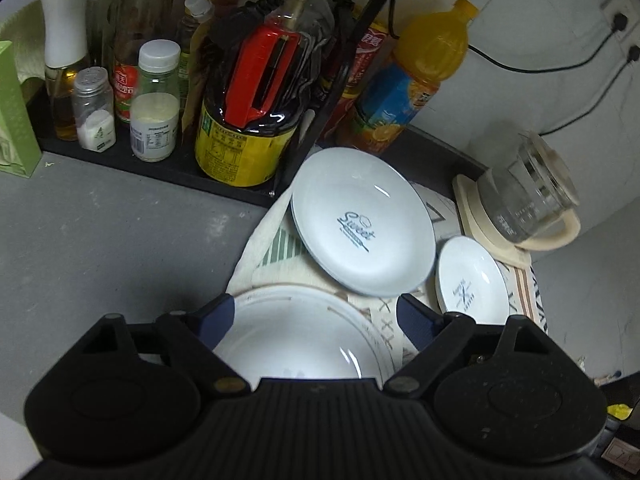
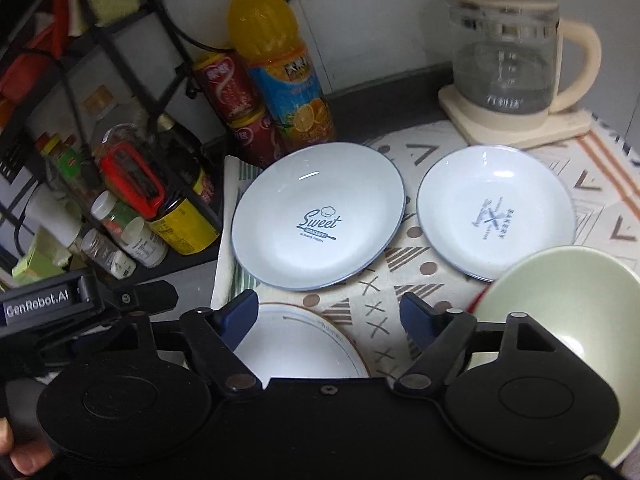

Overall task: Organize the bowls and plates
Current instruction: 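Withdraw both grippers and move toward the flower-pattern white plate, then close both grippers on the rim of the white 'Sweet' plate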

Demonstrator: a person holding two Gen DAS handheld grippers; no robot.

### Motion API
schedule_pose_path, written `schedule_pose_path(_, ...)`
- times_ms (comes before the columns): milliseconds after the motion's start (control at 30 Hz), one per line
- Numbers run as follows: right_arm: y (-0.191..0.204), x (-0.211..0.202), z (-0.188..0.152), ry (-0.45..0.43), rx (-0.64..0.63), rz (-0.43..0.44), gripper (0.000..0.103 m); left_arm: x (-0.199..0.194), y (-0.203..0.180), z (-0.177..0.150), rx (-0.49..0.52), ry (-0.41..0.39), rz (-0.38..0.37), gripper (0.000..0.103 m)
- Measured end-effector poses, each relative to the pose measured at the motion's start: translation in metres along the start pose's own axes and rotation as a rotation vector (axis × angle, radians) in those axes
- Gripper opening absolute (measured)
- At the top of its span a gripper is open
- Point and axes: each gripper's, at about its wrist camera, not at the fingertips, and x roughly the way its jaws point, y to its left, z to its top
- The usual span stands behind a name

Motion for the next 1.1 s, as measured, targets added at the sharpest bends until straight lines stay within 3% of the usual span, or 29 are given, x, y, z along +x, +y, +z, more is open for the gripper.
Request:
schedule_pose_path(333,0.000,0.046,0.030,0.039,-0.010,-0.059,0.075,0.048,0.000,0.025,-0.043,0.031,0.014,0.081)
schedule_pose_path(500,-0.008,0.071,0.038,0.084,0.039,-0.058,0.070,0.077,0.001,0.033,-0.086,0.062,0.000,0.065)
schedule_pose_path(833,-0.023,0.111,0.048,0.159,0.114,-0.089,0.063,0.128,0.007,0.041,-0.134,0.128,0.012,0.051)
schedule_pose_path(1100,-0.033,0.143,0.049,0.223,0.170,-0.086,0.052,0.156,0.003,0.046,-0.144,0.159,0.005,0.041)
